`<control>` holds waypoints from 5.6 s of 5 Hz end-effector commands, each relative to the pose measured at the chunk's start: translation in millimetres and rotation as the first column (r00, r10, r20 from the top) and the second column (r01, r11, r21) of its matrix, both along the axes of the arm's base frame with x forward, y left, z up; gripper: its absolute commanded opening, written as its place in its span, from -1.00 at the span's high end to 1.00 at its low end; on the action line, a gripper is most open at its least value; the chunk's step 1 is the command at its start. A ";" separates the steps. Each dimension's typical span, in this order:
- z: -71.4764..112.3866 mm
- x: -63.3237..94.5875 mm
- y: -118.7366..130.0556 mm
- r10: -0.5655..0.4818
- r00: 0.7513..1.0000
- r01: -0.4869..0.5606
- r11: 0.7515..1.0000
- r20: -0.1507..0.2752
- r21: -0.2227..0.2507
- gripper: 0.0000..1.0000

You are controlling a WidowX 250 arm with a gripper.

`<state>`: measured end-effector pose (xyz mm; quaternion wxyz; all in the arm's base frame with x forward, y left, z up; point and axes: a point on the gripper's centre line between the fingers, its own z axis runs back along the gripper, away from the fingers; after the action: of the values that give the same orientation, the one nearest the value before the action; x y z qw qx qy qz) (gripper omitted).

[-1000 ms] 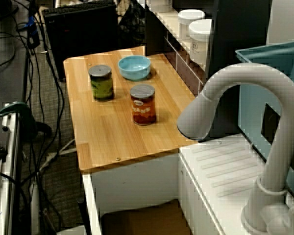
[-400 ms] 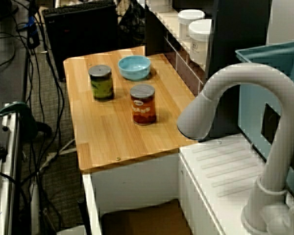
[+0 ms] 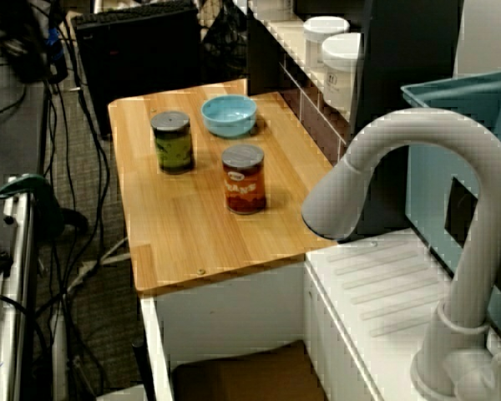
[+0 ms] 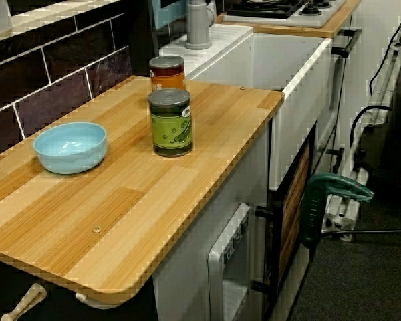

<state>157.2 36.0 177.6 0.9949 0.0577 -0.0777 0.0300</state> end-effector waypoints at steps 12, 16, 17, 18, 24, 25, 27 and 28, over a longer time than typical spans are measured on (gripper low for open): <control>-82.3 91.1 38.8 -0.010 0.999 0.011 1.000 -0.041 0.014 -1.00; -63.4 98.5 81.6 -0.536 0.832 0.540 0.842 -0.142 -0.014 -1.00; -65.8 103.0 87.2 -0.733 0.676 0.732 0.680 -0.079 -0.044 -1.00; -68.4 107.2 87.8 -0.849 0.528 0.849 0.528 -0.033 -0.013 -1.00; -97.2 107.3 20.9 -0.947 0.322 0.930 0.321 -0.024 -0.182 -1.00; -98.9 103.3 9.6 -0.948 0.315 0.927 0.315 -0.033 -0.204 -1.00; -93.8 98.1 -12.7 -0.934 0.357 0.902 0.348 -0.009 -0.255 -1.00; -86.8 92.7 -19.6 -0.911 0.410 0.881 0.389 0.028 -0.269 -1.00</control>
<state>241.0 16.9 78.0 0.8565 -0.1264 -0.0168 -0.5001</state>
